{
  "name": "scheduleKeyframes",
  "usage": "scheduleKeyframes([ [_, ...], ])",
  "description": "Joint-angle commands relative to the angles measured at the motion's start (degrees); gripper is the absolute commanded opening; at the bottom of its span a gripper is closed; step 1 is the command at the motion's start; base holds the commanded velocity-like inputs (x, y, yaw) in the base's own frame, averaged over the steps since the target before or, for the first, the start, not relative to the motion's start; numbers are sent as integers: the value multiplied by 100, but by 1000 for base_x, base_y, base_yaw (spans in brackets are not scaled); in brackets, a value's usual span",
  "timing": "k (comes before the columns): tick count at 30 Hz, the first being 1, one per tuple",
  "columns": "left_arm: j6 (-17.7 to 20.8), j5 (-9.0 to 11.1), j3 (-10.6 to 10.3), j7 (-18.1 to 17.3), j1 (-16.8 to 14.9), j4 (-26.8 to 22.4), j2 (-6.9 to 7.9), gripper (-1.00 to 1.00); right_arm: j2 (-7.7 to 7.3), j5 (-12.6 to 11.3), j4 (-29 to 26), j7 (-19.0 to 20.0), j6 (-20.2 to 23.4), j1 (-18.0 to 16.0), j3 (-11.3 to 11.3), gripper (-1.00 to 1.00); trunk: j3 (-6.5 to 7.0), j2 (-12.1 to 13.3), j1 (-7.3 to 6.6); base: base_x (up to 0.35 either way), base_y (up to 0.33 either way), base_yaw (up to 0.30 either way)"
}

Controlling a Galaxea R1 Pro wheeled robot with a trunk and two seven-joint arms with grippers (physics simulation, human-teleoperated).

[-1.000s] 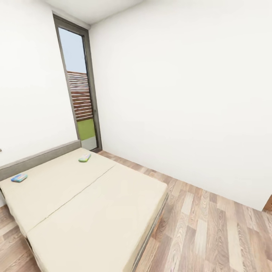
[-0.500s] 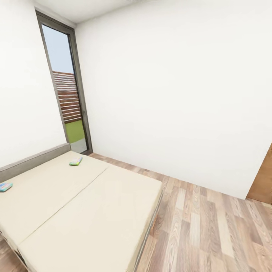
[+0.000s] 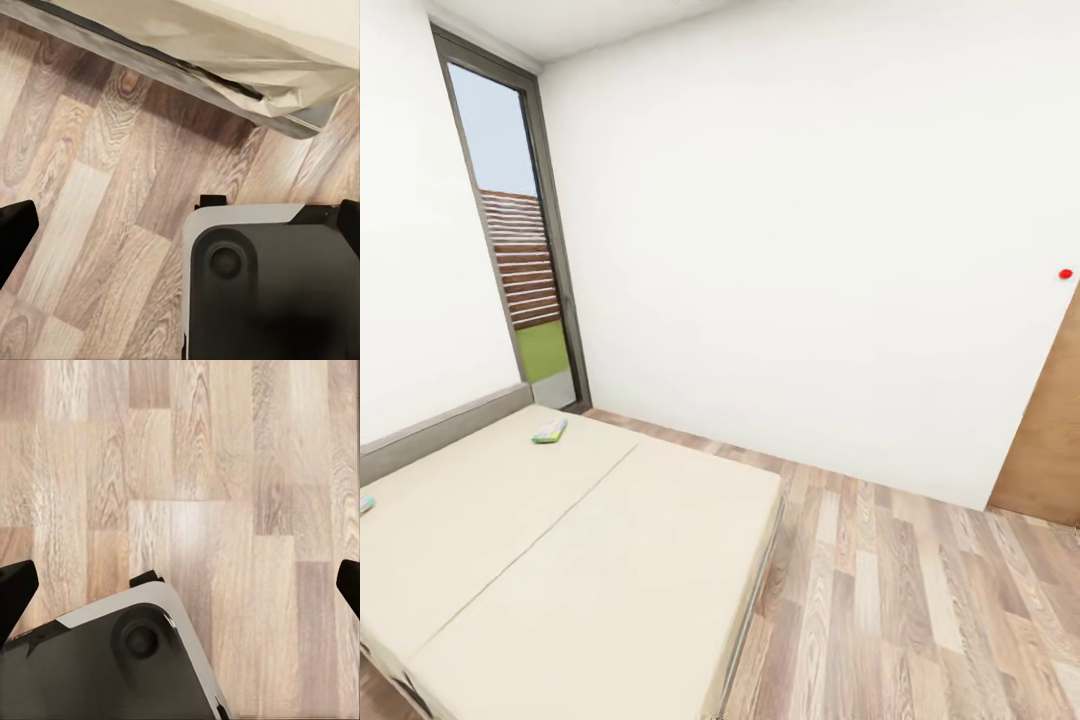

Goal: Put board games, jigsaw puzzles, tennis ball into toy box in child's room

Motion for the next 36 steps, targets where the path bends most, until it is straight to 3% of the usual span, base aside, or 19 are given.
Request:
scheduleKeyframes([
  [1, -19, -5, -5, 18, -1, 4, 1, 100, -2, -53, 5, -3, -21, -2, 21, 100, 2, -4, 1, -64, 55, -233],
  [14, -19, -5, -2, 18, -1, 3, 1, 100, -4, -57, 5, -3, -17, -2, 21, 100, 59, -4, 1, -16, 68, -237],
  [26, -19, -5, -2, 18, -1, 3, 1, 100, 1, -49, 5, -3, -13, -2, 21, 100, 69, -4, 1, 0, 179, -56],
  [36, -19, -5, -2, 18, -1, 4, 1, 100, -1, -49, 5, -3, -16, -2, 21, 100, 70, -4, 1, 0, 145, -215],
])
